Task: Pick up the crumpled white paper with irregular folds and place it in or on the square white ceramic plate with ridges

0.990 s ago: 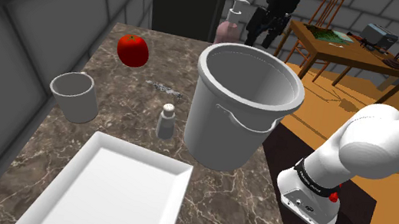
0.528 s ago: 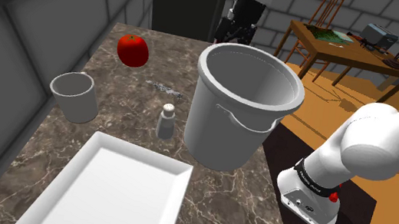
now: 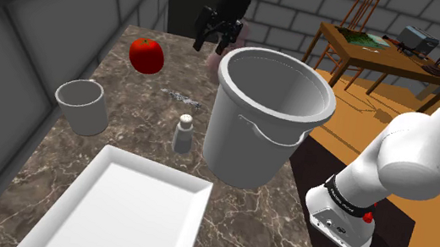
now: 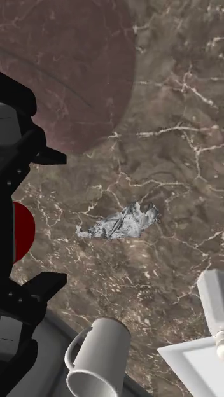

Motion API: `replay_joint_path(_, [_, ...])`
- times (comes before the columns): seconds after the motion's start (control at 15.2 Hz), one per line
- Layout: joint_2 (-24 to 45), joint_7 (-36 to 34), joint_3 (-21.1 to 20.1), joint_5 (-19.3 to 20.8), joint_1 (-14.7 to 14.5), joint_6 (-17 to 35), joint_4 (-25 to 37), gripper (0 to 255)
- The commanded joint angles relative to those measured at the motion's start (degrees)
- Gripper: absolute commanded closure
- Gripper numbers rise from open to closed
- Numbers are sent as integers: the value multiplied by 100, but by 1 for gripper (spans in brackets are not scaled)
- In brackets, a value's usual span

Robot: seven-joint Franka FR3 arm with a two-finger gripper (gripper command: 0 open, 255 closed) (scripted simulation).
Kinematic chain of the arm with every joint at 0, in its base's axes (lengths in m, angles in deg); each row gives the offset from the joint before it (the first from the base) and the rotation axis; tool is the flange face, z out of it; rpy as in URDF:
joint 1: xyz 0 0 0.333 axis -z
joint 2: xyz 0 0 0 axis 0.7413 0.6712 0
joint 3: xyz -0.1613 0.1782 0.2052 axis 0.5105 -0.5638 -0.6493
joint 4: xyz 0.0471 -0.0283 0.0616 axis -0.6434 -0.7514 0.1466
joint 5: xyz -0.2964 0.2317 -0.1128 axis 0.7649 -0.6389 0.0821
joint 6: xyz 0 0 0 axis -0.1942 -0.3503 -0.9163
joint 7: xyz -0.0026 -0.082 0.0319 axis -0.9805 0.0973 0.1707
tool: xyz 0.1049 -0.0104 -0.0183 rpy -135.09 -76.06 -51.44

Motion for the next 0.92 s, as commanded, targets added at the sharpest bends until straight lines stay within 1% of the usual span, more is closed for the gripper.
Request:
replay_joint_path(0.0, [600, 86, -8, -188, -53, -165, 107, 0])
replay_joint_path(0.4, [1829, 212, -165, -631, -215, 23, 1134, 0])
replay_joint_path(0.86, [2087, 268, -254, -730, -315, 482, 966, 0])
